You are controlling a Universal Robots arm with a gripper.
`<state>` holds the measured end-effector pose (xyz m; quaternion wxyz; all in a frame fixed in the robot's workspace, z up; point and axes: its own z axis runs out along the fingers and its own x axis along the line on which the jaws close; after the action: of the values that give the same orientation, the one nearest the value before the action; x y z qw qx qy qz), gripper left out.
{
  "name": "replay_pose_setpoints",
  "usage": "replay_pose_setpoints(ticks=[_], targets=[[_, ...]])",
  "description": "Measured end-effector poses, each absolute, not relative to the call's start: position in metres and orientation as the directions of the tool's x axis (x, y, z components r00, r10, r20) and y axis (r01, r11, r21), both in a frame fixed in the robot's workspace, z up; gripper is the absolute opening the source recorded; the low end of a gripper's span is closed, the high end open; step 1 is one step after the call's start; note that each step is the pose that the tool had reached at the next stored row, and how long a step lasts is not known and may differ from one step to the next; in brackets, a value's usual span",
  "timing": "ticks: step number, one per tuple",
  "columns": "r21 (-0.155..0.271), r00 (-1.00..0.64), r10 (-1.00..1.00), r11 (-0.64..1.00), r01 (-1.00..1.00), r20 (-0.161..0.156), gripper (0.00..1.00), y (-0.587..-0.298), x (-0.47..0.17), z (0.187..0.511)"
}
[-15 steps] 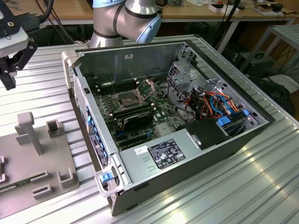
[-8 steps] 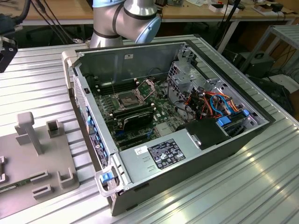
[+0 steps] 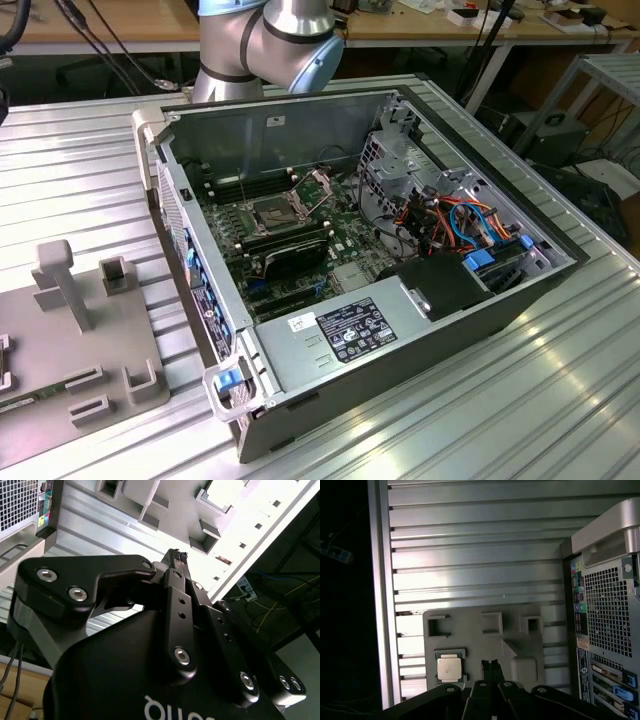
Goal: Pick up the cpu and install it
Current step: 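Reach for the cpu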
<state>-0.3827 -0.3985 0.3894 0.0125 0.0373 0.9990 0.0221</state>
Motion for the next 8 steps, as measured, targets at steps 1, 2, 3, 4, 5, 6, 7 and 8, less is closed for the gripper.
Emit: replay_pose_setpoints(ticks=[1, 2, 3, 4, 5, 6, 7, 8], targets=[[0.045, -0.997, 0.075, 0.996, 0.074, -0.023, 0.11, -0.3985, -0.3828, 0.3894], [0.045, -0.997, 0.075, 0.996, 0.074, -0.023, 0.11, -0.3985, -0.3828, 0.3894], [0.045, -0.997, 0.075, 0.996, 0.074, -0.023, 0.11, -0.3987, -0.3830, 0.3894], [0.045, -0.997, 0.075, 0.996, 0.074, -0.023, 0.11, -0.3994, -0.3830, 0.3894], [0.045, -0.997, 0.075, 0.996, 0.074, -0.023, 0.11, -0.4001, -0.3831, 0.3894], [0.045, -0.997, 0.075, 0.996, 0.074, -0.023, 0.11, -0.4016, -0.3835, 0.3894], [0.045, -0.997, 0.075, 0.996, 0.074, -0.023, 0.11, -0.4044, -0.3841, 0.3894], [0.045, -0.997, 0.075, 0.996, 0.074, -0.023, 0.11, -0.4067, -0.3846, 0.3894]])
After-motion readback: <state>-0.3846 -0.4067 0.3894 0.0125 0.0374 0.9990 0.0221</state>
